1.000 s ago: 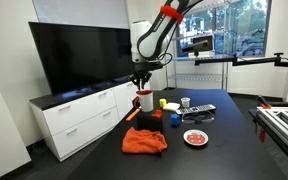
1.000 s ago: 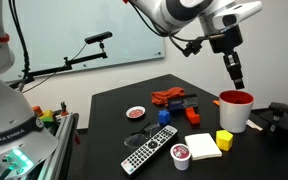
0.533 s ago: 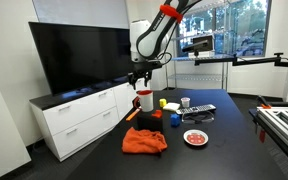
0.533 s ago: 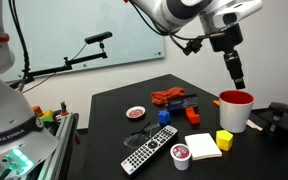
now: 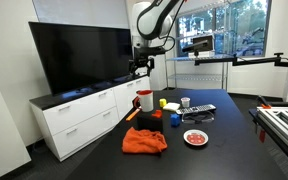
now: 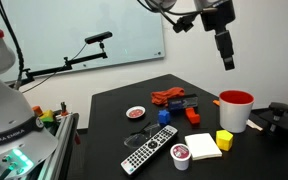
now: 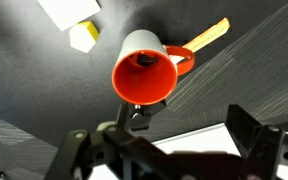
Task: Take the black box out of the cup and put the black strap into the cup
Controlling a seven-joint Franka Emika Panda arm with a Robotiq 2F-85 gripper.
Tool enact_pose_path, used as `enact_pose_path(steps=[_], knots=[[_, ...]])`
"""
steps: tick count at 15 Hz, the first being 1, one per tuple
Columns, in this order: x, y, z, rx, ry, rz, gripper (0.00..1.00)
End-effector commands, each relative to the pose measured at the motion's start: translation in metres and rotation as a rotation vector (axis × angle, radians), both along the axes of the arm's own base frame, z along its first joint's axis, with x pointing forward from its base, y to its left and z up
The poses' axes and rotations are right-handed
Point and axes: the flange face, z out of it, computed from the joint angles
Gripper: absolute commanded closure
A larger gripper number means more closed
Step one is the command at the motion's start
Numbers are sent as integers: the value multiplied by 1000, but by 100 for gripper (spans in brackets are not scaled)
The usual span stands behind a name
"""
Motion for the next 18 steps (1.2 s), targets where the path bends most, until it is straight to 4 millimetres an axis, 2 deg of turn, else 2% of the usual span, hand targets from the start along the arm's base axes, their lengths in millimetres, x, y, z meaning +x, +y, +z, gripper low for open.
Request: enact_pose_path(steps=[1,5,9,12,18], knots=[[-45,5,34,56,10,135,0],[-83,4,42,110,43,278,0],[-107,7,37,177,86,405,0],[-116,12,33,186,127,474,0],[-114,23,29,164,162,536,0]])
